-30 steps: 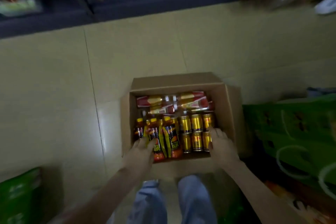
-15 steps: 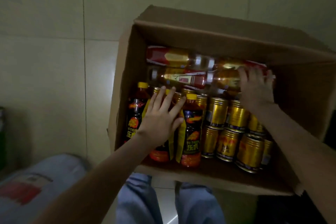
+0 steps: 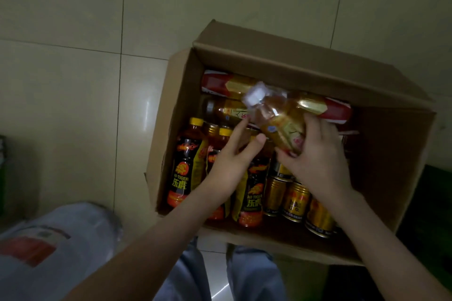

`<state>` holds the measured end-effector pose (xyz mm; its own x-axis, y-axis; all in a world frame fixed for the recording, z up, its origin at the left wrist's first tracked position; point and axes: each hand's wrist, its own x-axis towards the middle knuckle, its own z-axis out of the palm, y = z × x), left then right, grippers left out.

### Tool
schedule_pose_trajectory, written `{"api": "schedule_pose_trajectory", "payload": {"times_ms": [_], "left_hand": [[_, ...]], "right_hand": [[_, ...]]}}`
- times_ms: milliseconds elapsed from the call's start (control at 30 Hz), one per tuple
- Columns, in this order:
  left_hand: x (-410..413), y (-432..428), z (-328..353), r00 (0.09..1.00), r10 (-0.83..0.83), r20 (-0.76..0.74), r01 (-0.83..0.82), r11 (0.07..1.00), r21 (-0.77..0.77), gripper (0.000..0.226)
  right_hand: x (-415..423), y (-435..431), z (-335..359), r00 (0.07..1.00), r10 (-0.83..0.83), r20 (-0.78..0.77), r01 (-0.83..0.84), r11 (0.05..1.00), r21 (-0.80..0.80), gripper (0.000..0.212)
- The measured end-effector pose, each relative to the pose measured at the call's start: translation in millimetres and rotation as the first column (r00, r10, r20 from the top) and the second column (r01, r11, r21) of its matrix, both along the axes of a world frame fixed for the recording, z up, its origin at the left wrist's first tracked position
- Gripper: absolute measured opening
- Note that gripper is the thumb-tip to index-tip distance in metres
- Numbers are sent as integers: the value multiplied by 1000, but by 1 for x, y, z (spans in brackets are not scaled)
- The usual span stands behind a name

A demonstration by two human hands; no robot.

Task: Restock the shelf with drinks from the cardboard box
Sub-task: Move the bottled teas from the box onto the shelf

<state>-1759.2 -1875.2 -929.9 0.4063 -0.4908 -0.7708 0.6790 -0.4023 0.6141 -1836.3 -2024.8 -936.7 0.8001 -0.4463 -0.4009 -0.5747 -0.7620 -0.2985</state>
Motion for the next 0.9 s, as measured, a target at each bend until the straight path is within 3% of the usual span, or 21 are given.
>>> {"api": "schedule_pose_trajectory", "payload": {"times_ms": [100,167,300,367,467,633,733,900], "left_hand": [[11,-8,1,965,243,-95,-250,967,-59,58],[24,-1,1,933,358,-37,-359,933,-30,61],[53,33,3,947,248,204,-257,966,23,61],[61,50,5,951,183,251,-204,977,63,62],[70,71,5,928,183,325,-227,969,101,60],[81,92,-11,905,289,312,-325,943,68,63],[82,91,-20,898,349,266,-368,930,22,70],[83,86,-17,907,306,289,-332,942,48,65]], "right_hand": [[20,35,14,999,17,38,-22,990,143,82],[34,44,19,999,37,31,-44,962,269,82],[47,27,1,999,35,-3,-29,846,533,59],[44,8,-33,998,-1,61,-27,887,461,46],[36,-22,-92,987,160,-18,-150,954,258,50],[52,-34,-143,813,542,-215,-498,837,225,81],[56,-26,-162,790,551,-270,-507,834,219,95],[51,-26,-170,789,541,-290,-508,841,186,96]]}}
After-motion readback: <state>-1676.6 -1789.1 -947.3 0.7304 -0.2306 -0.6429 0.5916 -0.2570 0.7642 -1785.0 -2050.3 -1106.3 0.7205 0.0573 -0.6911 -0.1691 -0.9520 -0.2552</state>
